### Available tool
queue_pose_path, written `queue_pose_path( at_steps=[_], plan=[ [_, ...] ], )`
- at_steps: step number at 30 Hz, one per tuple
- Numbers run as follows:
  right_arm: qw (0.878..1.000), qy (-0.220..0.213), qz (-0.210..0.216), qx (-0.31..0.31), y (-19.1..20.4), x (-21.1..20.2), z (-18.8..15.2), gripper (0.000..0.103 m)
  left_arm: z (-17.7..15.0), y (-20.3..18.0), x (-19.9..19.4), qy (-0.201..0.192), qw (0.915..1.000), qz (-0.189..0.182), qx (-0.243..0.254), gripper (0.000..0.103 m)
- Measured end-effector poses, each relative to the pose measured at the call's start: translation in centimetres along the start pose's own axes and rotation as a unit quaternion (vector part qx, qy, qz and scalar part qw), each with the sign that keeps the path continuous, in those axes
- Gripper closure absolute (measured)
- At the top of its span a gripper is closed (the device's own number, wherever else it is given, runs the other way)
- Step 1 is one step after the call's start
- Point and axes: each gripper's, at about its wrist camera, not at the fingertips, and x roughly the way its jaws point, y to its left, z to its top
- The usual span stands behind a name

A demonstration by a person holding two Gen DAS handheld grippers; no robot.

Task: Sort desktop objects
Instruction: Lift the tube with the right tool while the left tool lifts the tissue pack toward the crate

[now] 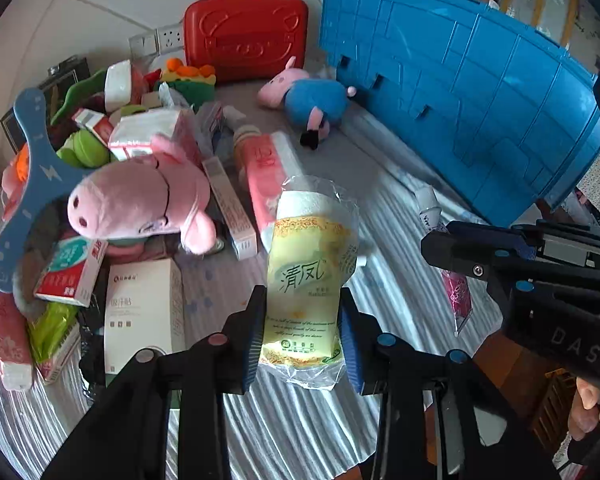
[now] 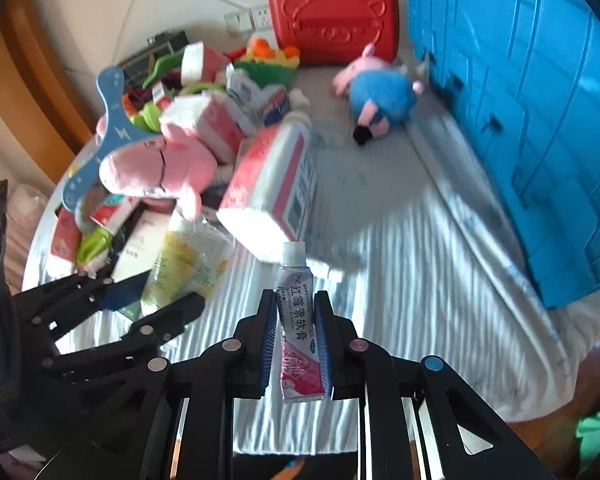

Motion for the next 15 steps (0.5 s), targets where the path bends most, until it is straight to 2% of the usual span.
queue_pose_path(
  at_steps=[5, 6, 8, 13, 15],
  plan=[
    [0.995, -0.097, 0.010, -0.009, -1.5, -7.7, 2.6, 0.084, 5.1, -3.7, -2.8, -0.071, 0.9973, 0.013, 0.016, 0.069],
    [0.993, -0.116, 0.011, -0.009, -1.9, -8.9, 4.3, 0.084, 6.3, -4.6, -3.5, -0.087, 0.9959, 0.016, 0.020, 0.069],
    [0.988, -0.152, 0.014, -0.010, -3.4, -11.6, 5.3, 0.084, 8.5, -6.7, -4.7, -0.121, 0.9920, 0.021, 0.027, 0.069],
    [0.970, -0.240, 0.016, -0.027, -9.7, -18.4, 7.6, 0.084, 14.4, -14.3, -6.9, -0.205, 0.9772, 0.033, 0.042, 0.069],
    [0.962, -0.270, 0.006, -0.033, -13.0, -20.8, 8.5, 0.084, 16.9, -17.7, -7.2, -0.226, 0.9725, 0.038, 0.042, 0.069]
  ],
)
